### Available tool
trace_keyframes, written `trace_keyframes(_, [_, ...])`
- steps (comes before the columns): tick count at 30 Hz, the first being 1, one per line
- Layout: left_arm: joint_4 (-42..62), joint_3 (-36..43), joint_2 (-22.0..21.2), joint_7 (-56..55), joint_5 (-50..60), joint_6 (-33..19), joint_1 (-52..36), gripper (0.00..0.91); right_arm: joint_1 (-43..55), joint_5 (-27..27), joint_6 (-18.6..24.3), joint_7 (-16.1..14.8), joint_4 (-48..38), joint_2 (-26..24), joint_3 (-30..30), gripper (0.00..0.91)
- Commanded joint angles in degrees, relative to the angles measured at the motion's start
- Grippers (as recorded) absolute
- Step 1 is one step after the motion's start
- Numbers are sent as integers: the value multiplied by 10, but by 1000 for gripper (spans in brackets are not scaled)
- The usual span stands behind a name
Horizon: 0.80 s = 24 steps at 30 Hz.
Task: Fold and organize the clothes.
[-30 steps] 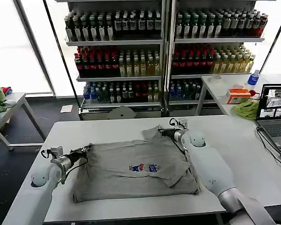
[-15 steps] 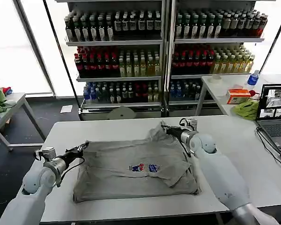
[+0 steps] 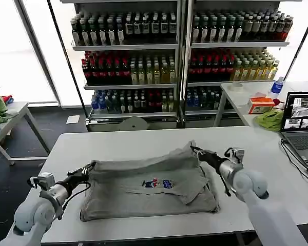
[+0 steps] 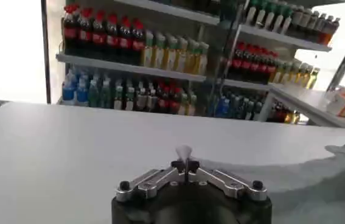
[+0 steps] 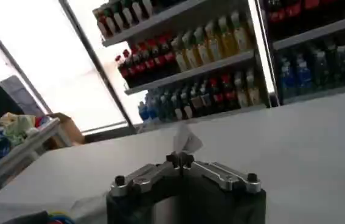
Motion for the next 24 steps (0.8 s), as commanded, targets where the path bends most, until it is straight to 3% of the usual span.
trace_keyframes(1, [-119, -45, -8, -24, 5, 12, 142, 0, -177, 36, 0, 23, 149, -41, 82, 0])
trace_keyframes(9, [-128, -47, -31, -19, 40, -4, 199, 10, -245, 23, -2, 51, 173, -30, 84, 0])
trace_keyframes(10, [-129, -45, -33, -14, 50, -9, 204, 10, -250, 17, -3, 51, 172, -30, 83, 262])
trace_keyframes(11, [-127, -43, -36, -11, 60, -12, 211, 40, -255, 6, -3, 56, 172, -31, 81, 786])
trace_keyframes(12, [-126, -41, -40, -12, 73, -14, 214, 181, -259, -6, -3, 62, 170, -31, 79, 907])
trace_keyframes(13, [-125, -39, -44, -10, 83, -17, 216, 746, -262, -14, -3, 61, 169, -32, 78, 907])
trace_keyframes(14, [-124, -36, -47, -10, 90, -25, 220, 887, -267, -29, -2, 62, 166, -34, 77, 907])
trace_keyframes(18, [-131, -36, -59, -15, 113, -53, 220, 907, -262, -36, -2, 64, 165, -28, 83, 907])
trace_keyframes(21, [-148, -49, -58, -20, 106, -42, 220, 907, -258, -37, -2, 57, 178, -26, 96, 907])
trace_keyframes(24, [-156, -72, -57, -23, 107, -30, 220, 907, -257, -109, 27, 25, 188, -27, 108, 907])
